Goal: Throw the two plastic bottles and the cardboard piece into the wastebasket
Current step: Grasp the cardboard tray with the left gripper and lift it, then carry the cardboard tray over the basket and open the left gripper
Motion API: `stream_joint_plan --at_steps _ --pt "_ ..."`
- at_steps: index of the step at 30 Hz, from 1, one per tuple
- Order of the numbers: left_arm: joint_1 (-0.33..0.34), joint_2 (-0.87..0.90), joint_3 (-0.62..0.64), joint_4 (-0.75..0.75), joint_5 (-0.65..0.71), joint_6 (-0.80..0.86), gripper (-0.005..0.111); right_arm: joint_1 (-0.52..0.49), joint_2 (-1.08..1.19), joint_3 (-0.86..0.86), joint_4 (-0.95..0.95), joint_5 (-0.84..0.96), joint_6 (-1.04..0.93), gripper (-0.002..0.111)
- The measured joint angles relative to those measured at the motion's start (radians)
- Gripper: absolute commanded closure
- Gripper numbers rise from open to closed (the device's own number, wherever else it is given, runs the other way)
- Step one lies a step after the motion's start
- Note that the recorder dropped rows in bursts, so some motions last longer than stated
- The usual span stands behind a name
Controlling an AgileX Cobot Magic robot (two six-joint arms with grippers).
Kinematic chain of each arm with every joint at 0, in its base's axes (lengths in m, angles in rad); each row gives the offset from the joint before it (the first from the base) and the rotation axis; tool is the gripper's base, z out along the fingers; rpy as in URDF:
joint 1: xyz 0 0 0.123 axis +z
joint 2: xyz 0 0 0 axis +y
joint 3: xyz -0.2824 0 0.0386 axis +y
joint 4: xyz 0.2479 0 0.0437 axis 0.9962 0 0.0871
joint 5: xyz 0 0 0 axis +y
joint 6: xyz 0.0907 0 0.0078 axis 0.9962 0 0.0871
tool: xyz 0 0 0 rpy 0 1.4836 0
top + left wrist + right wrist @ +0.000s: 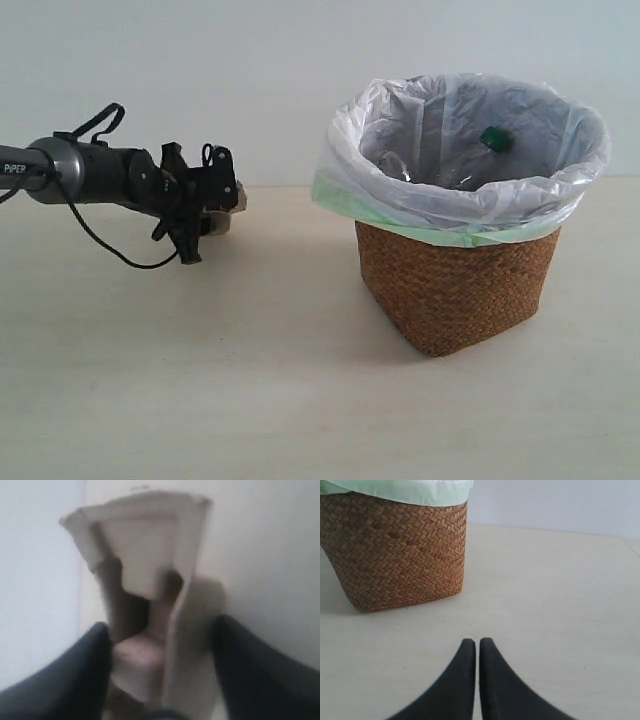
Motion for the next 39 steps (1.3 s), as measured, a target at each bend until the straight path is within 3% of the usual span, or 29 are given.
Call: stream_joint_plan --at_steps 5,11,21,25,32,39 --pt "0.0 -0.015 -0.01 0.013 0.069 -0.022 0.103 0.0 0.0 0.0 0.0 0.0 0.0 0.108" --pt "0.0 -0.08 -0.004 0.013 0.265 -0.129 0.103 0.0 0.0 0.0 0.0 0.0 0.0 0.108" --pt "0.0 -0.277 0.01 0.119 0.548 -0.609 0.103 0.0 0.0 0.0 0.0 0.0 0.0 0.108" --pt "0.0 -0.358 0.01 0.305 0.648 -0.89 0.103 0.0 0.0 0.0 0.0 0.0 0.0 0.108" --pt "0.0 -0.537 0.01 0.774 0.848 -1.356 0.103 0.0 0.0 0.0 0.0 0.0 0.0 0.108" --pt "0.0 -0.671 0.01 1.111 0.989 -1.482 0.103 0.0 0.0 0.0 0.0 0.0 0.0 0.108"
